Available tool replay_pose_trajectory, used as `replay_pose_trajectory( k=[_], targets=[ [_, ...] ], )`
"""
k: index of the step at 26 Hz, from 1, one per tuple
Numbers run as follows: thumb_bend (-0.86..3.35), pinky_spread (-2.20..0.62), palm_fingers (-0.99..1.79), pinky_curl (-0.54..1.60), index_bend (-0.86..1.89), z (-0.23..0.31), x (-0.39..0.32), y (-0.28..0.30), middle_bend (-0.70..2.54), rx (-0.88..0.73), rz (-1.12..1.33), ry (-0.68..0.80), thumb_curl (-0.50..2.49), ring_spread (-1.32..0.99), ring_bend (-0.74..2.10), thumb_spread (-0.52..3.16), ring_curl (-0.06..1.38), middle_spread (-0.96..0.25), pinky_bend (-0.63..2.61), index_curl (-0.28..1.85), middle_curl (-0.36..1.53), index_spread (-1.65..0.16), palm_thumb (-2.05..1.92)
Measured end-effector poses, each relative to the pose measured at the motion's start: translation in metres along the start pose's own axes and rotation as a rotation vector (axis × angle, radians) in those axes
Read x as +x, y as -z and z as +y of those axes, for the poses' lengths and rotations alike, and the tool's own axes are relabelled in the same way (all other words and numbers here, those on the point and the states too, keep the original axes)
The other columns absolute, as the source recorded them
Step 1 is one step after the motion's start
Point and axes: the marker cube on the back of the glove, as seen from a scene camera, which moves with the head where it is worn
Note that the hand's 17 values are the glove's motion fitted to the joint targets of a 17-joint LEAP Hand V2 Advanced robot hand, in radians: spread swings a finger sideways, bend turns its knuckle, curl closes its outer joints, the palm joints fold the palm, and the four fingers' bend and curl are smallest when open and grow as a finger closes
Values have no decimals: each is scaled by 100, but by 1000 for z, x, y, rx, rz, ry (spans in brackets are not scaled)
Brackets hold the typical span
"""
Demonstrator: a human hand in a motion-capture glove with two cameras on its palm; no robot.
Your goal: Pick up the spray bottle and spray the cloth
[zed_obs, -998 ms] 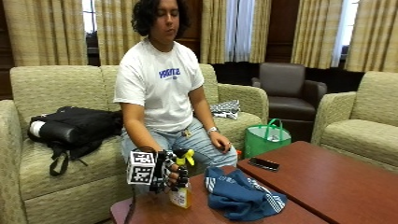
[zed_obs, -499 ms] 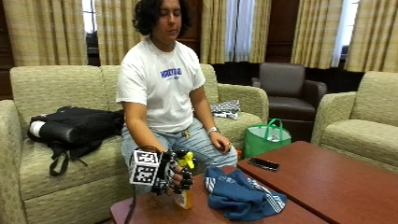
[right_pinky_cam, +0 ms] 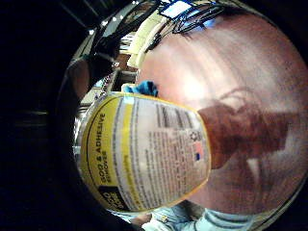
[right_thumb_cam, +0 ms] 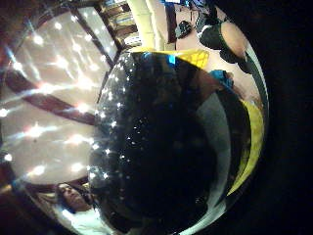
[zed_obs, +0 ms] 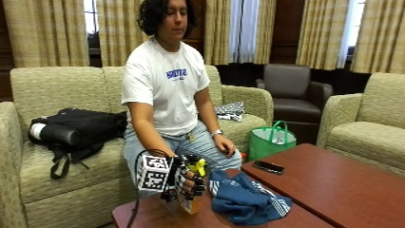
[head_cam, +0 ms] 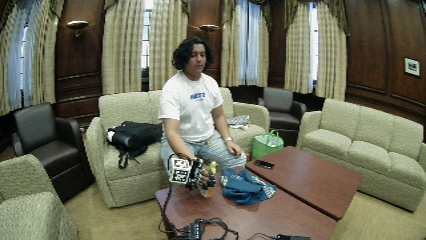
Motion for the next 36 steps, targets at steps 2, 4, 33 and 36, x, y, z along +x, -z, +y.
replay_pose_trajectory(
  k=[2,4,33,36],
  targets=[
    [-2,7,82,30,12,-6,-1,0,24,4,-4,-2,42,-18,42,103,38,-18,18,29,40,-37,86],
    [-2,7,83,31,12,-11,-2,0,24,2,-4,-5,42,-18,42,102,38,-18,18,28,41,-37,86],
    [-3,0,114,28,19,-62,-22,-5,34,35,26,-116,43,-19,50,99,41,-20,15,32,45,-31,85],
    [-1,-3,118,29,19,-64,-23,-6,34,13,21,-86,45,-19,51,96,41,-20,18,34,46,-30,88]
  ],
)
